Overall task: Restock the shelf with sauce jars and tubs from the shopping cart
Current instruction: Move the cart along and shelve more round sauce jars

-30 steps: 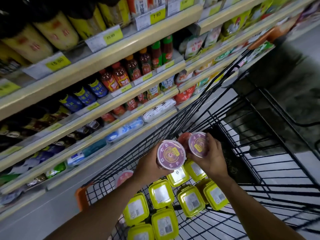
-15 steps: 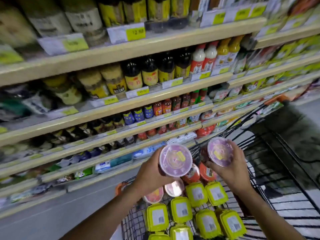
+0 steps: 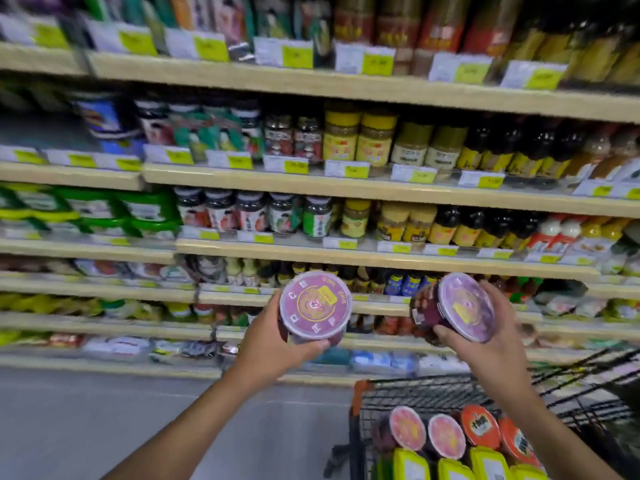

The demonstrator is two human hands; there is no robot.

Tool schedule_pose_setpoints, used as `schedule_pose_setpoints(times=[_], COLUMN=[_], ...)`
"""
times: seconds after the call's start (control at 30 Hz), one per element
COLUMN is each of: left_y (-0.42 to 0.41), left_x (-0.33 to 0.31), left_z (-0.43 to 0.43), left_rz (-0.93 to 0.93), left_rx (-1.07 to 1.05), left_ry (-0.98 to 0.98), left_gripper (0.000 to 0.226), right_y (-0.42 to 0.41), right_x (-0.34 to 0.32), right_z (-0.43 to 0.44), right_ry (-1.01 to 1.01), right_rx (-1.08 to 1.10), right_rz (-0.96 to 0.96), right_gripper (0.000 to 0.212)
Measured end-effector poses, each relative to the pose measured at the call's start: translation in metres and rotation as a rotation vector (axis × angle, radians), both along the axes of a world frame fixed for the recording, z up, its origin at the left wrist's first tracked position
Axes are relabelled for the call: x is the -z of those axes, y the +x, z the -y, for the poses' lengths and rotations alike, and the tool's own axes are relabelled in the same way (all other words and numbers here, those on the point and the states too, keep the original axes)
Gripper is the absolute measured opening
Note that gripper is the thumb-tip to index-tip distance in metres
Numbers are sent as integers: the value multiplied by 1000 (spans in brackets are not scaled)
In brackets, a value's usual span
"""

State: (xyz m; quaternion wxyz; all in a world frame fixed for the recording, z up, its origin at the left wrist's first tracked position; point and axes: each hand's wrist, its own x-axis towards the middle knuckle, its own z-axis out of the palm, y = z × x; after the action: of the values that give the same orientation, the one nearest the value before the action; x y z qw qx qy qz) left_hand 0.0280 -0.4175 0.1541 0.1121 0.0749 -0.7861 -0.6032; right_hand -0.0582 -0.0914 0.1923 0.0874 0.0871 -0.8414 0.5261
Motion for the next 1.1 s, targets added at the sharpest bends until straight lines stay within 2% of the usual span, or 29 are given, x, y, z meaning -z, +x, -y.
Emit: schedule_pose_setpoints(times=[0.2,0.33,0.43,0.63,0.73,0.83,0.97,1.0,1.03,1.1], left_y=[109,185,235,302,320,328,324,320,316,305], left_x=[-60,-86,-99,-129,-144,-151,-153,-154,-155,-157], left_z=[129,200,241,286,299,316,343,350,358,373], left_rz=[-91,-118,-139,-254,-298,-346,-355,-356,-353,-335], left_rx=[-198,-355,-469,-611,-639,-661,-670,-669,-665,-639], left_ry=[-2,-33,-15,43,59,89,90,84,75,56], left_gripper=[82,84,101,89,79,79,84,83,83,83], right_y=[55,91,115,145,151,152,145,143,139,130], right_x=[-46,-72,-90,-120,-128,-137,-144,-144,-144,-143], right_z=[131,211,264,351,384,415,460,473,485,510], right_ry=[-71,-141,-211,-368,-441,-527,-752,-800,-850,-919], right_rx=[-132,-232,-308,-440,-491,-564,-675,-695,-717,-759], right_rz=[-69,-91,-102,-55,11,101,283,323,348,372], right_gripper=[101,82,78,77,87,102,126,122,108,66])
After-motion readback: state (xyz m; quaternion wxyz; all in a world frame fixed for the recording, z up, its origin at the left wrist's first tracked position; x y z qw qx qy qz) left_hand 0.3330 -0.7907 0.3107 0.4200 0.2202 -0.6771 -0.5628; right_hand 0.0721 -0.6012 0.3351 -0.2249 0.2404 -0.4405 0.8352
